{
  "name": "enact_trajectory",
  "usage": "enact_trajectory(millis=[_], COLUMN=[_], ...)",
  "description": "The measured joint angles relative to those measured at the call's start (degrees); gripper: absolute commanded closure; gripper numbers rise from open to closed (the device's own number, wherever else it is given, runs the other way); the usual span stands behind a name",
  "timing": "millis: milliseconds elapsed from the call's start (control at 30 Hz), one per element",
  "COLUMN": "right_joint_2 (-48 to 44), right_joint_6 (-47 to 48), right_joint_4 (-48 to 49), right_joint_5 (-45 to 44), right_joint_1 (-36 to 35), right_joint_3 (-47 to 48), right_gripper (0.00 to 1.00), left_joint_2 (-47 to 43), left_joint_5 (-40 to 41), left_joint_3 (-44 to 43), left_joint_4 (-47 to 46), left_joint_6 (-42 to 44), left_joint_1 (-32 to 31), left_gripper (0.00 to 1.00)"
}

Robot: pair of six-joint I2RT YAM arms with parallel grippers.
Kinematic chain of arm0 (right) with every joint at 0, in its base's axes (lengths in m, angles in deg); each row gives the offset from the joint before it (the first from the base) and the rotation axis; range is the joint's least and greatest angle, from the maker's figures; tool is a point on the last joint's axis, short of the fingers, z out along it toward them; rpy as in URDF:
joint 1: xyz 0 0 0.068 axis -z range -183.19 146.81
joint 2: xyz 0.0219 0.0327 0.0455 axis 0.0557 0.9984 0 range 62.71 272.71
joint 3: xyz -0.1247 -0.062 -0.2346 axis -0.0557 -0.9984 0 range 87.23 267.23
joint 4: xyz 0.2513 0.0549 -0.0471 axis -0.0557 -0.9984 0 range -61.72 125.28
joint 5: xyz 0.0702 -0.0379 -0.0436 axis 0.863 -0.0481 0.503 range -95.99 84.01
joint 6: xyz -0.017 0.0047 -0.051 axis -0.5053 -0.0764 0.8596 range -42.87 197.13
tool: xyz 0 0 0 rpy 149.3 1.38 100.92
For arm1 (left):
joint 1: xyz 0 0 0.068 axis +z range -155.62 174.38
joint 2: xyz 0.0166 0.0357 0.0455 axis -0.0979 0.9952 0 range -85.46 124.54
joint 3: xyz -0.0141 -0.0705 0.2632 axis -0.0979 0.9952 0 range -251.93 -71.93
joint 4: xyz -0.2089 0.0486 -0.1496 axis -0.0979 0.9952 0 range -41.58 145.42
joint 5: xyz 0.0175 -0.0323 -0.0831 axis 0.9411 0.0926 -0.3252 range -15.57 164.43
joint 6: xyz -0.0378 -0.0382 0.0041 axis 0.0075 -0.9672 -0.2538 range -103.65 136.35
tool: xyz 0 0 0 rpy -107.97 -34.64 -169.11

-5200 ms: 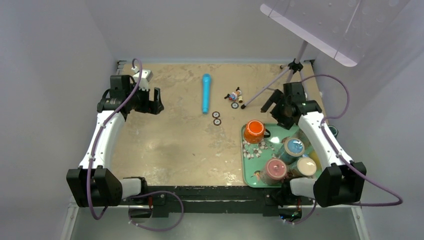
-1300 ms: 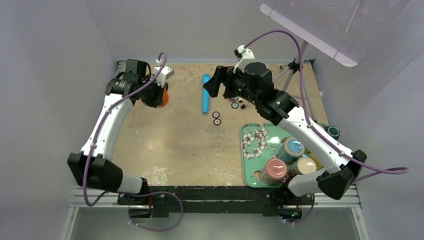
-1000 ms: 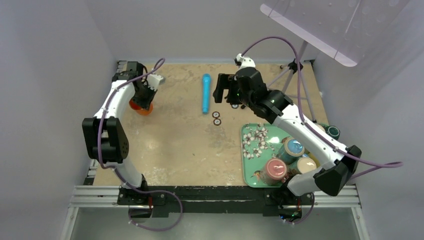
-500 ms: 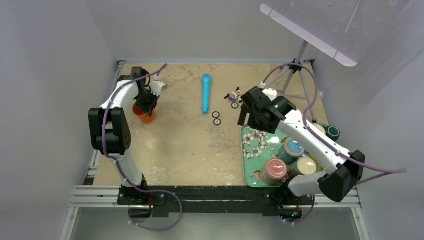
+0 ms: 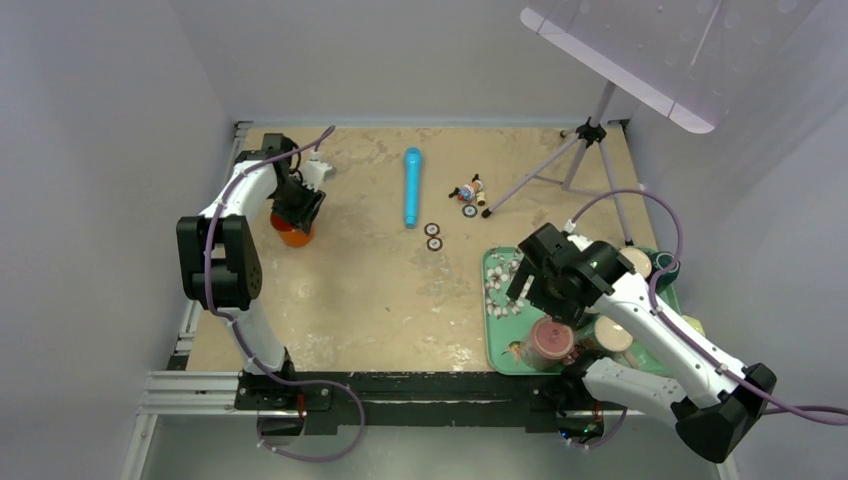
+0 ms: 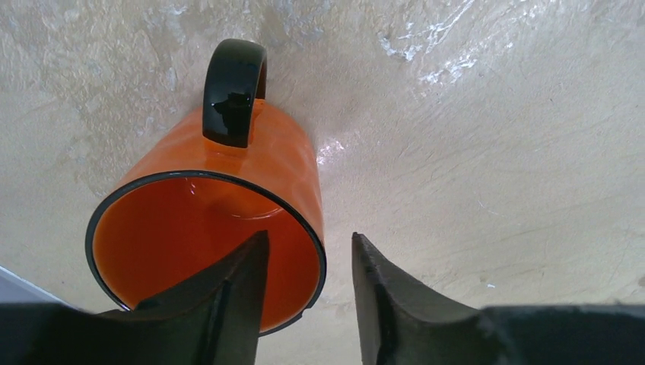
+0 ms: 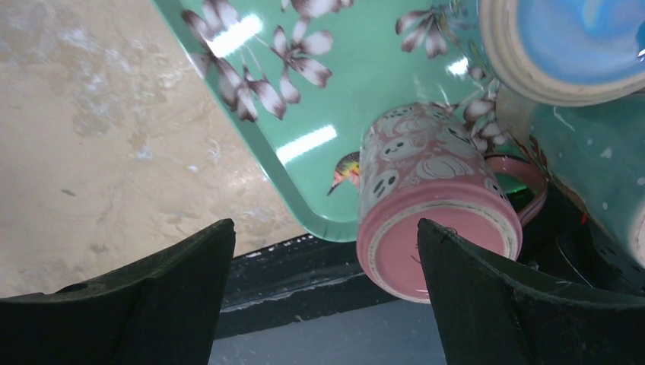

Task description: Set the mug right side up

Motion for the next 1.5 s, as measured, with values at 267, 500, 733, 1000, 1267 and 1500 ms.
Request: enact_trajectory(millis=[267,500,733,1000,1267,1500], right_joint_2=[-4.52,-4.42,0.59,16.33,2.10,5.75], right_joint_6=[-2.10,-1.84,-1.11,3.54,3.91,5.29], right_joint_4=[-0.39,5.75,21.62,20.02,16.85,17.53], right_joint_5=[3.61,7.56,9.79,5.79,7.85,11.67], right_joint_1=[0.00,-0.28,-0.66,-0.63,9.55,27.34], right_joint_3=[-7.13,-7.43,-6.86,7.21,3.78,0.28], right_gripper=[0.17,0.20,0.19,0.12,0.07,0.17], left_joint_2=[-3.76,-11.82,-14.14,-14.12,-14.12,-14.16], left_joint_5=[-3.89,-8.35,-8.96,-9.09,-10.51,-12.04], left_joint_3=[-0.28,-4.28,-4.96,-4.96,-4.96,-4.96], left_joint_4=[2.64,6.45,8.20,9.05,9.86,9.97], left_joint_6=[-1.11,-2.89,-3.02,-3.02,-3.17,-3.74], left_joint_1=[0.00,-0.02,0.00,0.00,0.00,-0.02], left_gripper=[0.38,0.37,0.36,0.36,0.36,0.36])
